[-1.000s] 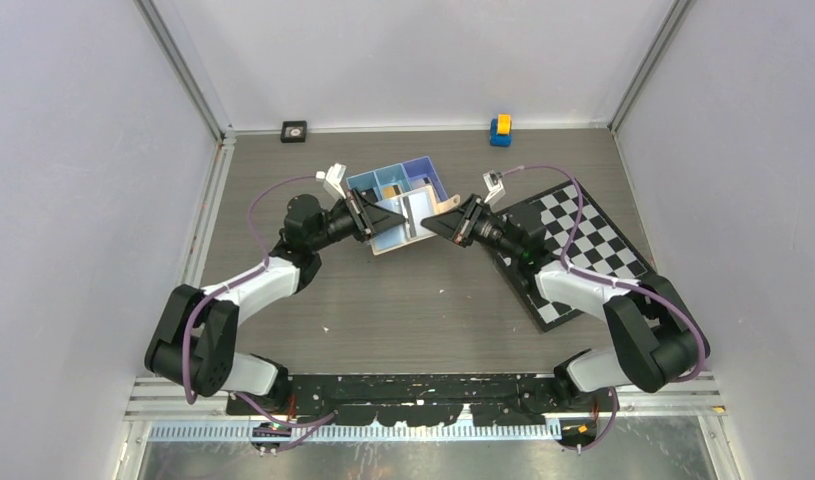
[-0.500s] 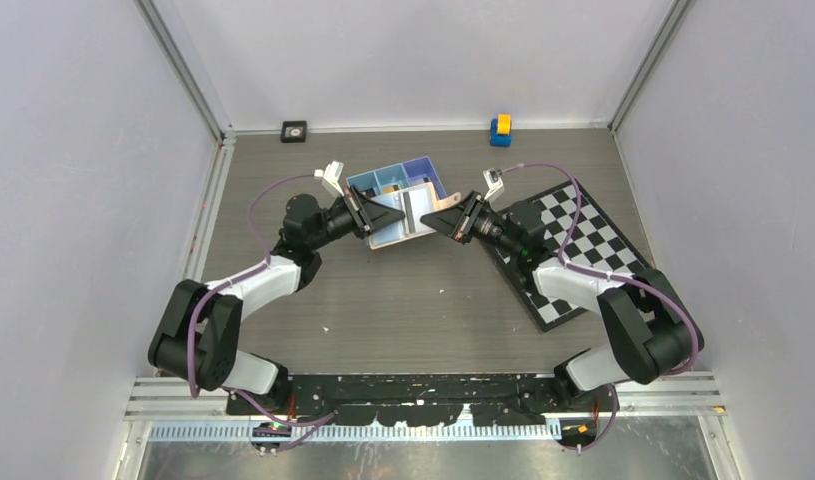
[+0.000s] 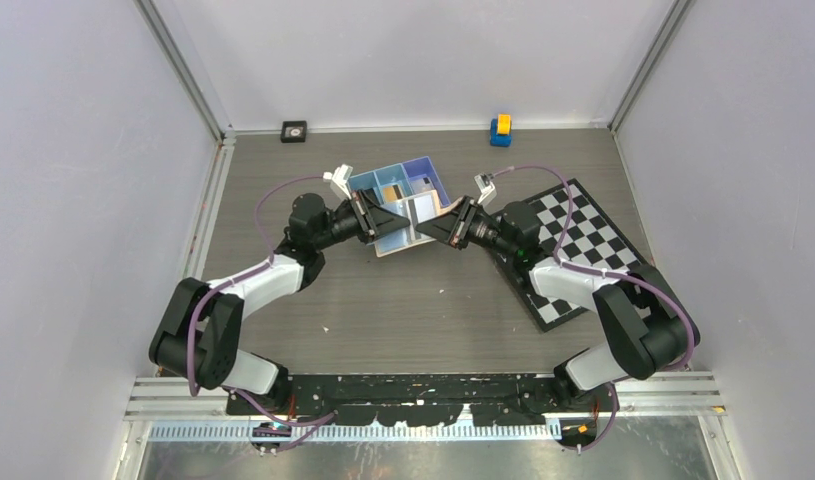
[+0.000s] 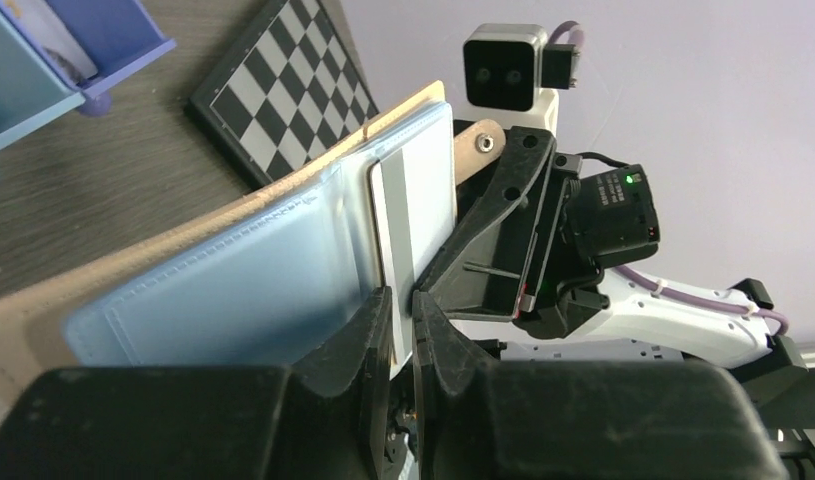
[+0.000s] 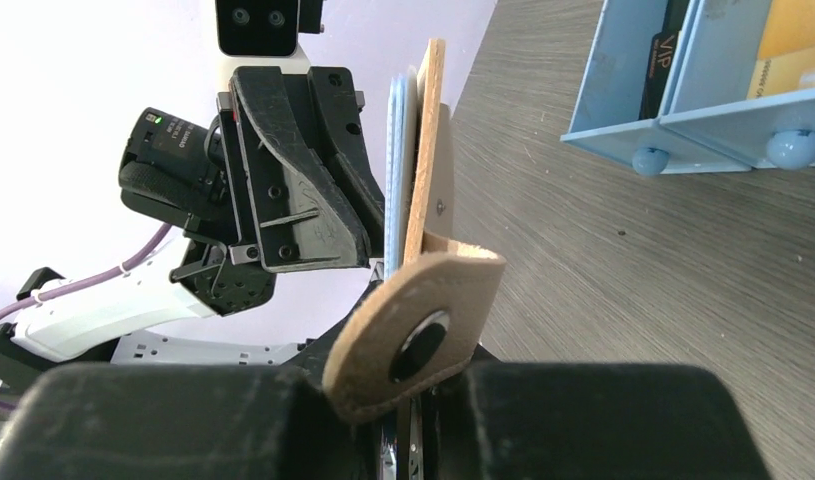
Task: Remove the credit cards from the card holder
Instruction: Remove the credit card from the card holder.
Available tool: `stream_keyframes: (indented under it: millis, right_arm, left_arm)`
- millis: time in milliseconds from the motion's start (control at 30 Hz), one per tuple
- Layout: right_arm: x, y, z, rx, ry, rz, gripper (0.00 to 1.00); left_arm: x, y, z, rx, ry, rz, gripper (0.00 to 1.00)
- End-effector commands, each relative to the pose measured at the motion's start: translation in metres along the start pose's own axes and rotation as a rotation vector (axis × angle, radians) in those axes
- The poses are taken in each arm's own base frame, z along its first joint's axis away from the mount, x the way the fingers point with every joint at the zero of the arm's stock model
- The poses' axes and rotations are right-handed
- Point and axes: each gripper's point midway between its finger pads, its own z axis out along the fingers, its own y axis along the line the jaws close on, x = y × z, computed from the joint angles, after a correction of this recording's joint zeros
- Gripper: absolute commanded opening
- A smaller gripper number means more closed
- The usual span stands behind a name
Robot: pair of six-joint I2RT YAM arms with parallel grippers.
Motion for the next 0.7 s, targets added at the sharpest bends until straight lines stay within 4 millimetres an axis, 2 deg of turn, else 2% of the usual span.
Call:
stream_keyframes:
  millis: [0,400,533,667]
  right_arm:
    - [-0.007,0.030,0.001,-0.096,-0.015,-0.062,0.16]
    - [-0.003,0.035,0.005,-0.140,0.011,-0.042,0.13]
    - [-0.002,0.036,0.006,-0.144,0.018,-0.042,0.14]
    - [-0.006,0.030,0.002,-0.094,-0.019,-0.073,0.14]
  left_arm:
    - [0.001,-0.008,0.003,-0.015,0.030,0.041,0.16]
    - [0.001,-0.031,0.006,0.149,0.035,0.013,0.17]
    - [0.002,-0.028,0.007,0.135,0.040,0.002,0.18]
    - [0.000,-0.015,0.004,0.041,0.022,0.019,0.20]
